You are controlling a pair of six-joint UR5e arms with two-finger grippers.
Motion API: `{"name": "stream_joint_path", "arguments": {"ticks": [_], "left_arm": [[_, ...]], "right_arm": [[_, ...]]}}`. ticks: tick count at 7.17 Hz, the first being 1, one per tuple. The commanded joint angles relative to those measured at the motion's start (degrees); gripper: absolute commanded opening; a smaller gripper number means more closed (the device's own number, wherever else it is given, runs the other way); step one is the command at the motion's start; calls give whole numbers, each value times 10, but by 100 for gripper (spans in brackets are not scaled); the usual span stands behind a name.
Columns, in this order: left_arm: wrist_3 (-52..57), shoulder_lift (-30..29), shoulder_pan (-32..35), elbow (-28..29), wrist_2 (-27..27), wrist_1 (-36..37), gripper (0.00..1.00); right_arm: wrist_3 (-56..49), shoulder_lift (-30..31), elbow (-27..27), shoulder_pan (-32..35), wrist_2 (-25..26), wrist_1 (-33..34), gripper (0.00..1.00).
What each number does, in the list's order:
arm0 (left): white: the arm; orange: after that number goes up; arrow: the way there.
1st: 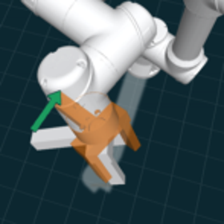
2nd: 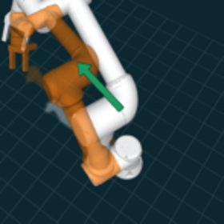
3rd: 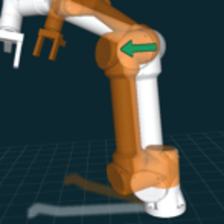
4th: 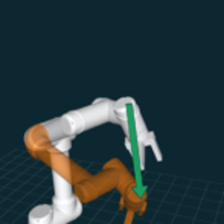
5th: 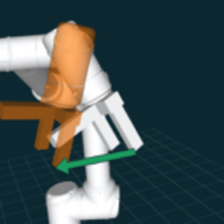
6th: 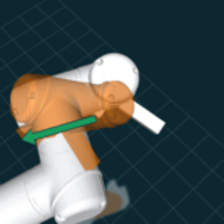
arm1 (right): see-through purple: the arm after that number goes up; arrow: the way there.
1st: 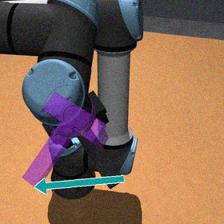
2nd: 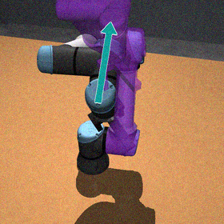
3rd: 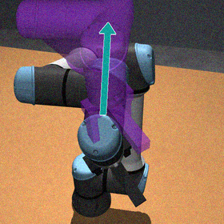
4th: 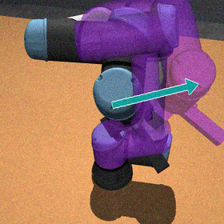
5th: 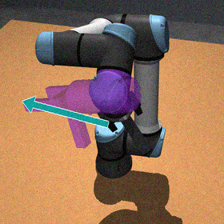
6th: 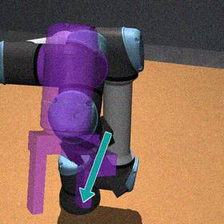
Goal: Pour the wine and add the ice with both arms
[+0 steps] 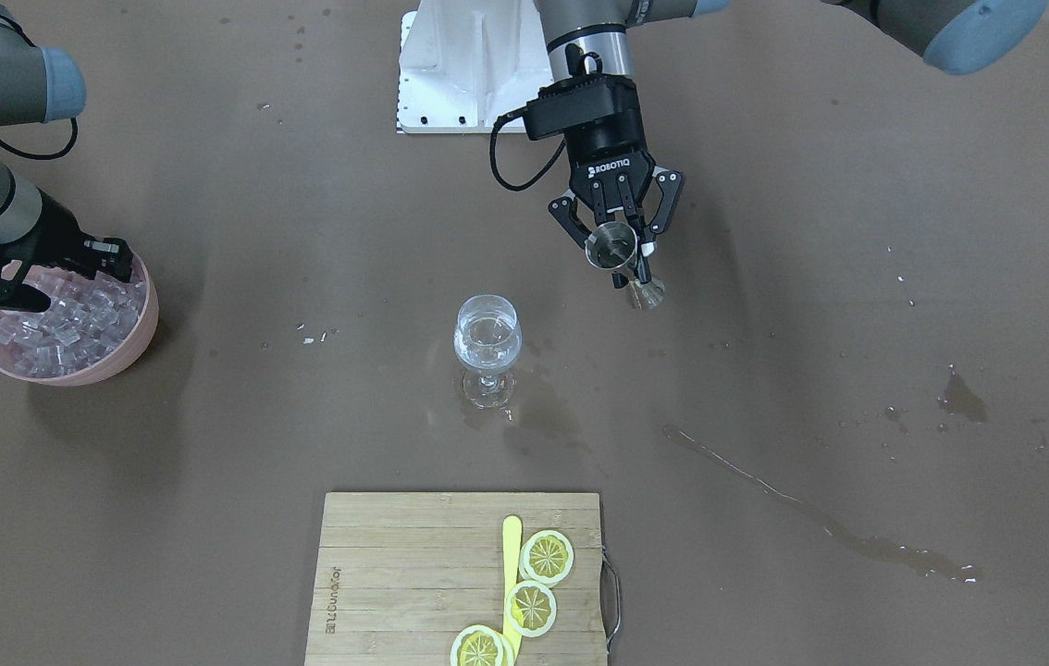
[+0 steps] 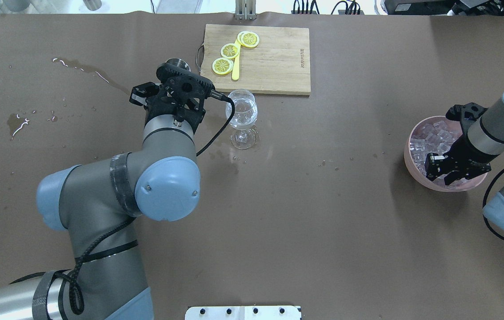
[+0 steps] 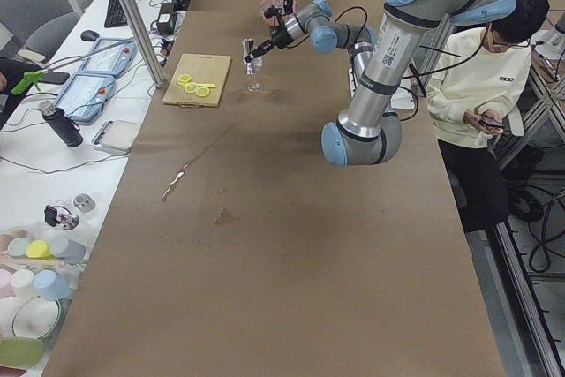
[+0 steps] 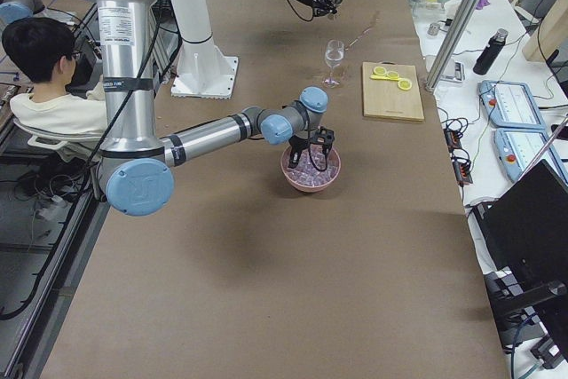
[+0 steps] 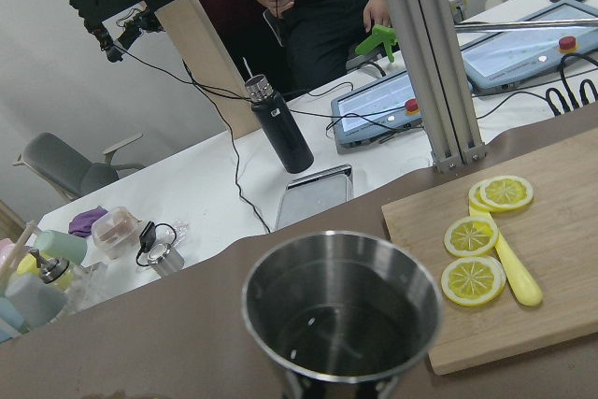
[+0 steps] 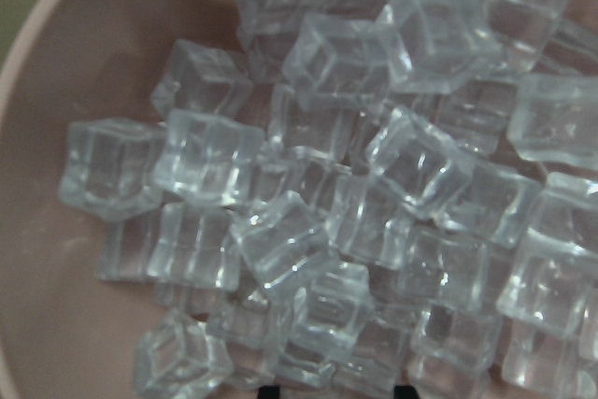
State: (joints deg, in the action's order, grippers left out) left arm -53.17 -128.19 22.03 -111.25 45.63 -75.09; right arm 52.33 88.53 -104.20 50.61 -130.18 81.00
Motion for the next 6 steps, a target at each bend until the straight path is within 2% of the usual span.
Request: {"name": "stream_joint_path", "arguments": {"ticks": [1,2,3,5,6], "left_arm": [[0,-38,-8,29,-6,54,0],[1,-58,-8,65,-6,54,0],[1,-72,-8,87,-16,55,0],[15,-72,-8,96,-18,64,0],[15,-77,-8,99,-19,91,0]], "right_arm": [[1,-1,12,-1,0,-4,49],[0,-5,12,-1,-1,-4,49],[1,-6,11,-1,-3,-2,42],[1,-13,7,10,-30,5,35],[0,-15,3,23,-40,15,35]]}}
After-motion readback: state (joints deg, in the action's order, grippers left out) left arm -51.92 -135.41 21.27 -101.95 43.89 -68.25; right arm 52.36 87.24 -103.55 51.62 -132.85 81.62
